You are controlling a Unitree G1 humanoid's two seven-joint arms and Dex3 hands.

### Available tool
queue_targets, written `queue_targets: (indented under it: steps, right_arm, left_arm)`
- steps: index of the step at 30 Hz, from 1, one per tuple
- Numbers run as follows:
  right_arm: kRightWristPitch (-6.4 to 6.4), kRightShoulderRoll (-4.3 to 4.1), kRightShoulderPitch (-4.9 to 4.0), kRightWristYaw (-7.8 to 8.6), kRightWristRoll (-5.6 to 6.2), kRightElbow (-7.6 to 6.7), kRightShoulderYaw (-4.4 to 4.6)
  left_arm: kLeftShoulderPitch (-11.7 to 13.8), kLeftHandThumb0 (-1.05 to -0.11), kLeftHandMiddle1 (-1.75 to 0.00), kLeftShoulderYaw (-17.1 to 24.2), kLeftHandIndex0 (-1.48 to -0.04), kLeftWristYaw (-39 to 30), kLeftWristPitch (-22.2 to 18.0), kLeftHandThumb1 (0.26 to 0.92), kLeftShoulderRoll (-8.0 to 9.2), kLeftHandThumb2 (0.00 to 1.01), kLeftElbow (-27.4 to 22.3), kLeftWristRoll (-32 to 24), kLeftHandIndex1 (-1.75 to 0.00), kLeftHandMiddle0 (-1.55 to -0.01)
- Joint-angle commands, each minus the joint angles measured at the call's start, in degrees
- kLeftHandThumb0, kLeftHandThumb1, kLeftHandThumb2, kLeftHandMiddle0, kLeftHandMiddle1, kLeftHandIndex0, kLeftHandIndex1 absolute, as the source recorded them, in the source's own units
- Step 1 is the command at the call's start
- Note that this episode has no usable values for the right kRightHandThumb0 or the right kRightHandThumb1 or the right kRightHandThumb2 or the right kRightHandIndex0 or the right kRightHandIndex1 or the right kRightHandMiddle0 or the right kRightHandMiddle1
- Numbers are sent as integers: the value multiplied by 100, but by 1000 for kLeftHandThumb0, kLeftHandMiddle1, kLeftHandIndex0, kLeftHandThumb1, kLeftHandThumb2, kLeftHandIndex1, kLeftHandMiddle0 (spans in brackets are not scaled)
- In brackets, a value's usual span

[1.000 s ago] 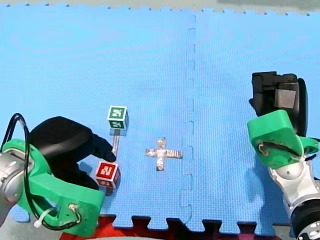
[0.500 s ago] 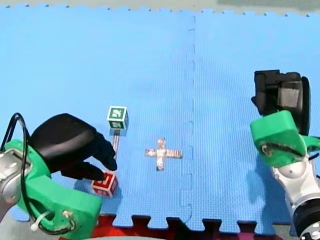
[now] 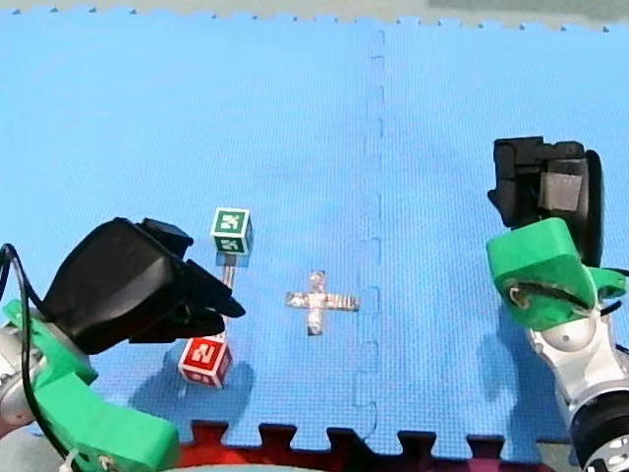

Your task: Stack cube left

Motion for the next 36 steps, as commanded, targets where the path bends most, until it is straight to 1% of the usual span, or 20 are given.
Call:
queue_targets:
  steps: [1,2,3,4,5,6,7,9,10,12,16,19,24,29,32,36]
  right_arm:
    - [-97,-42,9,-41,9,-18,-29]
    - [-100,-40,9,-46,3,-18,-26]
    - [-101,-40,8,-50,-2,-17,-23]
    - [-103,-41,5,-52,-6,-15,-22]
    - [-104,-42,4,-58,-13,-10,-19]
    - [-104,-43,1,-64,-19,-3,-17]
    - [-104,-44,0,-70,-25,2,-14]
    - [-102,-46,-4,-81,-35,10,-9]
    - [-103,-49,-4,-83,-37,13,-8]
    - [-104,-56,-7,-81,-36,19,-11]
    - [-95,-61,-8,-88,-43,17,-8]
    - [-80,-57,-14,-86,-44,18,-7]
    - [-53,-56,-3,-77,-47,-20,-4]
    - [-32,-55,13,-94,-62,-49,-1]
    - [-26,-59,31,-99,-68,-92,1]
    - [-17,-66,53,-98,-71,-126,2]
  left_arm:
    - [-221,-441,-1617,-95,-1306,692,-334,799,22,0,639,182,-1,-981]
    - [-236,-441,-1621,-99,-1305,692,-375,798,17,0,687,157,0,-980]
    - [-249,-467,-1628,-98,-1212,607,-429,776,12,0,733,79,0,-982]
    - [-264,-717,-1631,-100,-908,537,-472,779,10,6,775,20,-2,-978]
    - [-271,-825,-1630,-99,-790,284,-380,783,15,9,761,-42,-3,-975]
    - [-279,-955,-1637,-90,-530,-153,-195,820,31,23,673,-138,-1,-960]
    - [-264,-1001,-1676,-69,-380,-560,-24,853,52,28,532,-237,0,-925]
    - [-135,-1038,-1726,19,-215,-1564,419,888,110,26,-19,-561,0,-860]
    - [-63,-1043,-1736,60,-190,-1938,614,893,112,24,-261,-702,-2,-839]
    - [10,-1047,-1744,106,-202,-2327,863,894,83,16,-507,-839,-19,-805]
    - [77,-1048,-1746,157,-223,-2631,1174,888,11,9,-733,-887,-29,-783]
    - [133,-1048,-1746,201,-229,-2965,1540,881,-60,4,-959,-926,-29,-778]
    - [225,-1048,-1746,240,-232,-3517,2062,875,-100,0,-1410,-935,-26,-775]
    - [287,-1048,-1746,243,-233,-3861,2414,876,-117,1,-1690,-924,-23,-770]
    - [332,-1048,-1746,247,-235,-4080,2603,877,-107,2,-1881,-941,-22,-767]
    - [394,-1048,-1746,232,-238,-4288,2645,878,-38,2,-1992,-971,-21,-764]
